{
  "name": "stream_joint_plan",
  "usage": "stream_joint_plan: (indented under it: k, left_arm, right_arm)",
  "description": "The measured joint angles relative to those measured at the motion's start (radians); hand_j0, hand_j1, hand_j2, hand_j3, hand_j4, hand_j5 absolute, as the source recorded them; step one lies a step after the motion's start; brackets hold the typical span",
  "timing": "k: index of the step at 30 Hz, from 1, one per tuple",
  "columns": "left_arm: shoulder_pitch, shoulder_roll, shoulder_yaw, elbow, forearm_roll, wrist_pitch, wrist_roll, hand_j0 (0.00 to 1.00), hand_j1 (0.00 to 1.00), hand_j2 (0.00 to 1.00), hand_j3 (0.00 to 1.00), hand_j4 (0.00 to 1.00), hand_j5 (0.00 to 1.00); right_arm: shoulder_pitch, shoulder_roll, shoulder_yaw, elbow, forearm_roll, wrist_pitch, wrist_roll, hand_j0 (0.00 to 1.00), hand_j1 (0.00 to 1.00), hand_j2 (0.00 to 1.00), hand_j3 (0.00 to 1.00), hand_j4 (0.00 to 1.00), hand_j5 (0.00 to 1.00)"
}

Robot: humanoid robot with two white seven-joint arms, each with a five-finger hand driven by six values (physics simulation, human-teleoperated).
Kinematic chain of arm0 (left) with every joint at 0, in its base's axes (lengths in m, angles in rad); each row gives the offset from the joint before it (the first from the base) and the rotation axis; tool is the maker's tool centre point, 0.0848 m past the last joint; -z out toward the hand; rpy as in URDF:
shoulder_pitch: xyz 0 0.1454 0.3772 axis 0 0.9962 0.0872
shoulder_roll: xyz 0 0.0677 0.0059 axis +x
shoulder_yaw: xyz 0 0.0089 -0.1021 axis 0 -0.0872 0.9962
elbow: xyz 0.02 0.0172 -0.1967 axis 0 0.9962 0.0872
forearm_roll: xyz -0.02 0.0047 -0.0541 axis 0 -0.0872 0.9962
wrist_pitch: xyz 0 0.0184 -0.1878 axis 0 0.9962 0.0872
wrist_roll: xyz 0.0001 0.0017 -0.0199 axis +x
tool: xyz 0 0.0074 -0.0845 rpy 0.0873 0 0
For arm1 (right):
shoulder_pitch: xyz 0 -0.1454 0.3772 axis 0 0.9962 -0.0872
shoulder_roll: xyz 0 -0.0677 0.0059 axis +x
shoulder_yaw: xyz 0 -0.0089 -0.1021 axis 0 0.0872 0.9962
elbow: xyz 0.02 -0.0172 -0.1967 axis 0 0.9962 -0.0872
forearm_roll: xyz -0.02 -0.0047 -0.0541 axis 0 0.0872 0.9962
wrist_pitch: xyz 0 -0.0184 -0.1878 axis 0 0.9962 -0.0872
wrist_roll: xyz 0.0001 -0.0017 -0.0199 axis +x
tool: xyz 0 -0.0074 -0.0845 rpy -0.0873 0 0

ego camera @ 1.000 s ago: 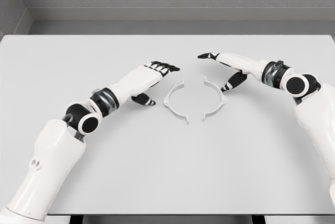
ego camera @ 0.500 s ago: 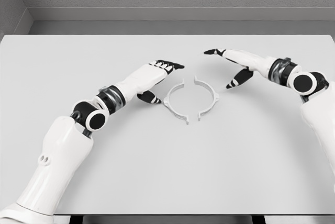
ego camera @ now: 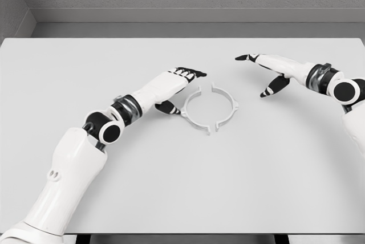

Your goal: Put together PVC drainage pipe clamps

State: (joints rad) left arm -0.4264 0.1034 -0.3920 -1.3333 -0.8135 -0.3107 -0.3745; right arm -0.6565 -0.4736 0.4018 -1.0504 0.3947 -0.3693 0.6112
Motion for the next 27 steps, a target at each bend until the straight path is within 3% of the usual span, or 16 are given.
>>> stream_joint_plan:
  k: [27]
  left_arm:
    - [-0.003,-0.052,-0.003,0.000,-0.004,0.001,0.000,1.00,1.00,1.00,1.00,1.00,1.00]
  right_arm:
    - [0.003,-0.031,0.019,-0.003,0.002,-0.041,0.000,1.00,1.00,1.00,1.00,1.00,1.00]
